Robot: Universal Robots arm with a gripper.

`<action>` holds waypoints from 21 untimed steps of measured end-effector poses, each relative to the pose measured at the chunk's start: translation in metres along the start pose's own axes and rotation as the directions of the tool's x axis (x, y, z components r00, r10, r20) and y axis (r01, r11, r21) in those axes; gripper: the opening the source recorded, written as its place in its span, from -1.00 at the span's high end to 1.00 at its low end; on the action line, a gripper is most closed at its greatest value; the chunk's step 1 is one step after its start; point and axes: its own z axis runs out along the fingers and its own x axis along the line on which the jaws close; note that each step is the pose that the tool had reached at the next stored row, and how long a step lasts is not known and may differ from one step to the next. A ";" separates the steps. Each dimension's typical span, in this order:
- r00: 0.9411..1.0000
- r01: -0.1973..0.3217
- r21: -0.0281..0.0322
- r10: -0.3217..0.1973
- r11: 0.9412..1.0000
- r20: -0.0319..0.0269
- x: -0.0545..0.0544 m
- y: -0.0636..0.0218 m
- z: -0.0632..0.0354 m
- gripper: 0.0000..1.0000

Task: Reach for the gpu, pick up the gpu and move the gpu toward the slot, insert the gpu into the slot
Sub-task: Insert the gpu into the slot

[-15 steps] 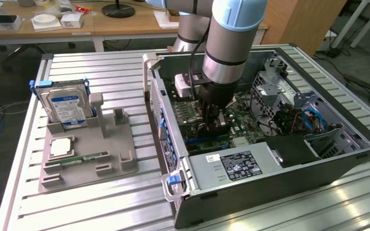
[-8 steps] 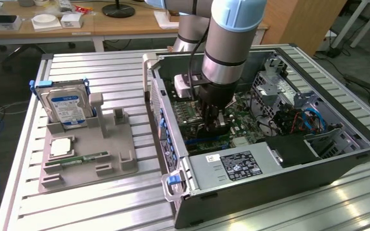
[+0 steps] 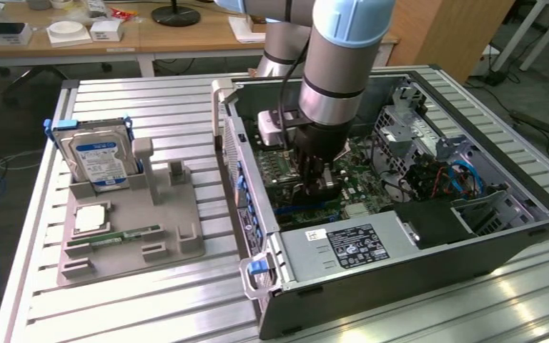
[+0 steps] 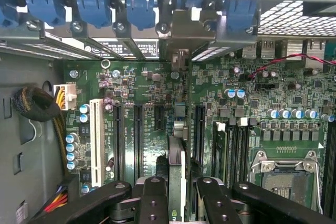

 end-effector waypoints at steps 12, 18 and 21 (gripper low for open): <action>1.000 0.000 -0.001 0.000 1.000 -0.001 0.000 0.0045 -0.0010 0.48; 1.000 0.000 -0.001 0.000 1.000 -0.001 0.000 0.0045 -0.0010 0.48; 1.000 0.000 -0.001 0.000 1.000 -0.001 0.000 0.0046 -0.0009 0.48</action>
